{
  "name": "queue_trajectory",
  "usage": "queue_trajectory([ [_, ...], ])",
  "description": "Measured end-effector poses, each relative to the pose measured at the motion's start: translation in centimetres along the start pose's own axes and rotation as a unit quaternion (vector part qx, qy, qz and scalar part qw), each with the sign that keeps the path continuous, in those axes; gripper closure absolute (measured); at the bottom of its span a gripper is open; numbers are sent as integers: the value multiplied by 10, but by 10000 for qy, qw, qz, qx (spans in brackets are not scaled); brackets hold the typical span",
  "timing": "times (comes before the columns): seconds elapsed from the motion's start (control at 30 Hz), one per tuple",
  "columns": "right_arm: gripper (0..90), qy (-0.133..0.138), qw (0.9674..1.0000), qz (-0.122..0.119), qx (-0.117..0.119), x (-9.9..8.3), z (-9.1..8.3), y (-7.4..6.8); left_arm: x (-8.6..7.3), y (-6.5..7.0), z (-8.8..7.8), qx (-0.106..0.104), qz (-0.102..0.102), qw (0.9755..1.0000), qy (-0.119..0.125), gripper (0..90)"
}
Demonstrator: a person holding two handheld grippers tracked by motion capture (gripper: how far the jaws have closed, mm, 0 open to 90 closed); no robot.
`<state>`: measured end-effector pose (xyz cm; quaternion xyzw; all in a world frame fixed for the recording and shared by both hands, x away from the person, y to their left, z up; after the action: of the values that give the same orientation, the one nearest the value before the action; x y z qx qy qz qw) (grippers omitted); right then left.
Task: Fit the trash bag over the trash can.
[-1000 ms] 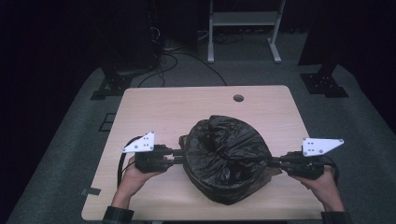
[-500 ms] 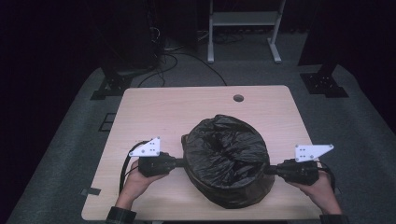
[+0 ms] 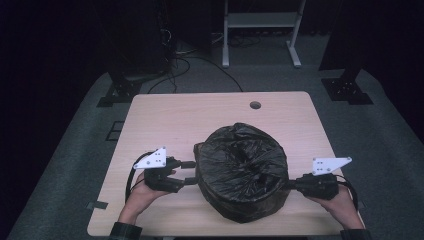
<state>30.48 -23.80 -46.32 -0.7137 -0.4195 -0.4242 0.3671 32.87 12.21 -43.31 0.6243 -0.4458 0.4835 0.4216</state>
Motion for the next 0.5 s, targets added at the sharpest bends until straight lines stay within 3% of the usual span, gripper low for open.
queue_trajectory([
  [0.13, 900, 0, 10000, -17, -5, 0, 0, 0, -8, -3, 2, -76, -181, 9998, -90, 273],
  [0.3, 900, 3, 10000, -21, -1, 1, 0, 0, -12, -6, 10, -264, -438, 9987, -43, 260],
  [0.37, 900, 11, 10000, -18, 7, 1, 0, 0, -13, -5, 13, -369, -423, 9984, -65, 339],
  [0.5, 900, 14, 10000, -17, 21, 1, 0, -1, -13, -4, 18, -516, -321, 9980, -171, 630],
])
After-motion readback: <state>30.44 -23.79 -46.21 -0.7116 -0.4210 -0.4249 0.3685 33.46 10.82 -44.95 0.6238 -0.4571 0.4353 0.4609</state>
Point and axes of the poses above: each handheld gripper's, and its own axes: z roughly forward along the jaws, x roughly out of its top, y roughly to its right, the point moved 7 cm from there along z, roughly forward along the jaws, and after that the axes turned 8 degrees about y, right-handed, at the moved point
